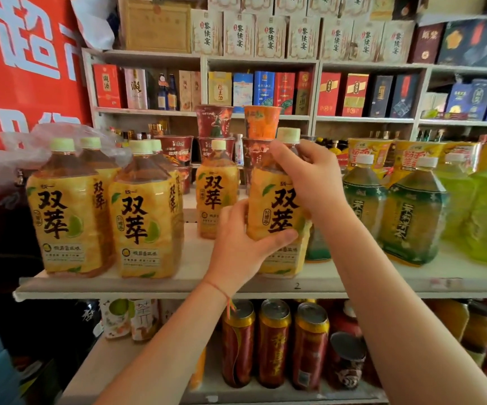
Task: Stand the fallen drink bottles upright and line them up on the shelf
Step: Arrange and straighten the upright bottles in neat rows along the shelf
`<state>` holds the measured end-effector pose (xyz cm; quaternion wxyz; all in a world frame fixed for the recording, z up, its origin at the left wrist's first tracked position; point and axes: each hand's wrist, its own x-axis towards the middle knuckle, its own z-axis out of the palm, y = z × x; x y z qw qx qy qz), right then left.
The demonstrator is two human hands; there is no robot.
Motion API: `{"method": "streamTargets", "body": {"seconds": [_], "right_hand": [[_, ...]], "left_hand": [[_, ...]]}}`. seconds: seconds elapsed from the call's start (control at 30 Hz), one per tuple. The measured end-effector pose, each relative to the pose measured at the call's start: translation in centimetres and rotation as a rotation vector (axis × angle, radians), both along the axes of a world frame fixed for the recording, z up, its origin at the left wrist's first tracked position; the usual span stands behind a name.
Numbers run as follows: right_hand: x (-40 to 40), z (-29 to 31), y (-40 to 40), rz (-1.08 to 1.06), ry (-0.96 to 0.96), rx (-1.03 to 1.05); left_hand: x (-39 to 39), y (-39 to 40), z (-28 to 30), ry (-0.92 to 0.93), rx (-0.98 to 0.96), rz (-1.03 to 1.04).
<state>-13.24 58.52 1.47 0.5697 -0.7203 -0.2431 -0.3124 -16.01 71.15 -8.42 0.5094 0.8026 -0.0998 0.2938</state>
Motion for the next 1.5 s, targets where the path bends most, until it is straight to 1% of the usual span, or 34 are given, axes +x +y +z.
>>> {"method": "streamTargets", "body": {"seconds": [0.1,0.17,0.27,0.33,0.37,0.4,0.43,0.5,0.53,0.57,0.63,0.67,0.73,0.83,0.97,1.1,1.3,1.5], "right_hand": [[0.5,-0.5,-0.1,0.035,-0.043,0.036],[0.9,-0.8,0.0,0.049,-0.057,0.013],[1.9,-1.7,-0.1,0.012,-0.013,-0.055],[2.4,-1.9,-0.3,-0.018,0.014,-0.078],[2.6,-1.8,-0.3,-0.061,0.001,-0.104],[2.8,-1.7,-0.4,-0.132,-0.027,-0.145],[2.9,-1.6,-0.2,-0.206,-0.057,-0.185],[2.7,-1.4,0.2,-0.266,-0.084,-0.193],[2.6,-1.4,0.5,-0.268,-0.079,-0.188],[2.6,-1.5,0.8,-0.276,-0.067,-0.195],[2.8,-1.7,1.2,-0.31,-0.048,-0.217],[2.9,-1.8,1.2,-0.321,-0.05,-0.217],[3.0,-2.0,1.1,-0.334,-0.06,-0.204],[3.0,-2.2,1.1,-0.342,-0.066,-0.204],[2.8,-2.1,1.1,-0.345,-0.054,-0.211],[2.8,-2.1,1.1,-0.354,-0.06,-0.204],[2.7,-2.0,1.1,-0.333,-0.043,-0.2],[2.6,-2.0,1.0,-0.336,-0.042,-0.199]], "left_hand": [[0.8,0.0,0.1,-0.002,0.019,0.017],[1.3,0.0,-0.3,0.004,0.049,0.028],[1.9,0.0,-0.8,0.095,0.134,0.018],[1.9,0.0,-1.0,0.136,0.158,-0.003],[1.9,0.0,-0.9,0.135,0.144,-0.017],[1.8,0.1,-0.7,0.122,0.083,-0.021],[1.9,0.2,-0.5,0.093,-0.021,-0.011],[2.8,1.3,0.1,0.004,-0.173,0.133],[3.6,2.1,0.6,-0.018,-0.16,0.249],[4.4,2.9,1.0,0.007,-0.108,0.355],[6.2,4.2,1.9,0.154,0.009,0.503],[7.1,4.6,2.2,0.217,0.027,0.523],[8.5,4.9,2.5,0.285,0.04,0.524],[10.2,4.8,2.4,0.326,0.069,0.548],[11.1,4.3,2.2,0.306,0.076,0.59],[11.1,4.7,2.0,0.307,0.162,0.613],[9.7,4.7,2.2,0.353,0.271,0.638],[6.0,3.4,1.3,0.307,0.345,0.698]]}}
